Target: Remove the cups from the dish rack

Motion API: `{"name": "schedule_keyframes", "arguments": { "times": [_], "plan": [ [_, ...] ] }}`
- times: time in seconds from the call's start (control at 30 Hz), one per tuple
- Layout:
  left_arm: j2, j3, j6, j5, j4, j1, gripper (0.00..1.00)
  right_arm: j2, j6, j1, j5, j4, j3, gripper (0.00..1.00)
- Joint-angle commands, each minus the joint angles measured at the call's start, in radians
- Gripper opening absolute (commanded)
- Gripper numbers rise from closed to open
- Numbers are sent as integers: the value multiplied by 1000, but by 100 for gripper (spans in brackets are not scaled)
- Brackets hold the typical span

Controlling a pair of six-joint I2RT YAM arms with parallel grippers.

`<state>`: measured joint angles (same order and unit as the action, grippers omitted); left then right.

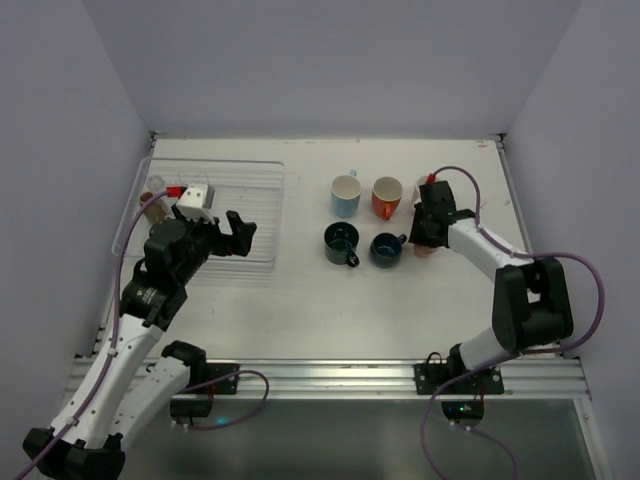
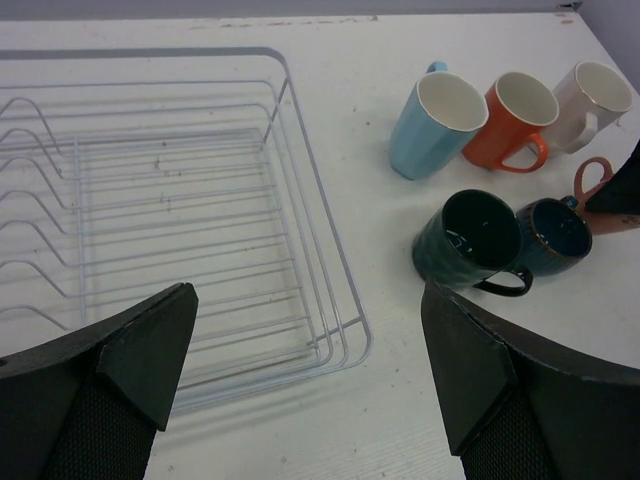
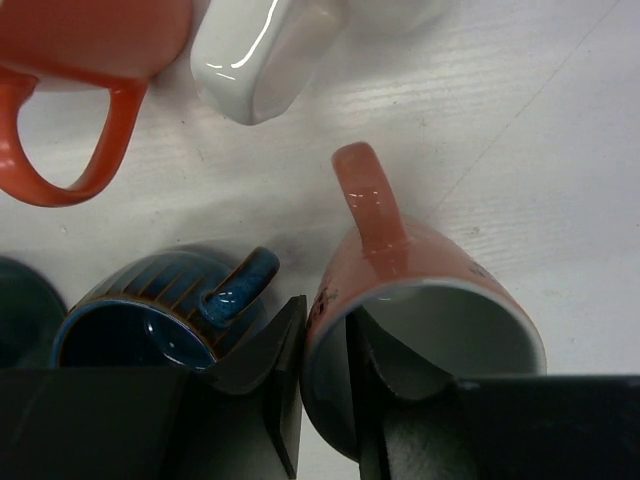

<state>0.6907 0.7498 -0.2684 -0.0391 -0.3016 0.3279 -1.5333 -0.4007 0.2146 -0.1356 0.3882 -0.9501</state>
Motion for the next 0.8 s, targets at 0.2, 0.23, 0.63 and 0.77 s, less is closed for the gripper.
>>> {"name": "schedule_keyframes", "arguments": {
  "times": [0.2,0.23,0.63,0.77],
  "plan": [
    [64,39,6,102,-4,-6,100,135,20,-4,7,1,-30,48],
    [73,51,-3,113,-4,-12,100,160,17,-4,17,0,-27,50],
    [314,219,-166,341,105,-110,100,776,-93,32,169,-273,281,83],
    [461,286,-238,298,144,-329,100,860,-118,34,267,-344,352,79]
  ]
}}
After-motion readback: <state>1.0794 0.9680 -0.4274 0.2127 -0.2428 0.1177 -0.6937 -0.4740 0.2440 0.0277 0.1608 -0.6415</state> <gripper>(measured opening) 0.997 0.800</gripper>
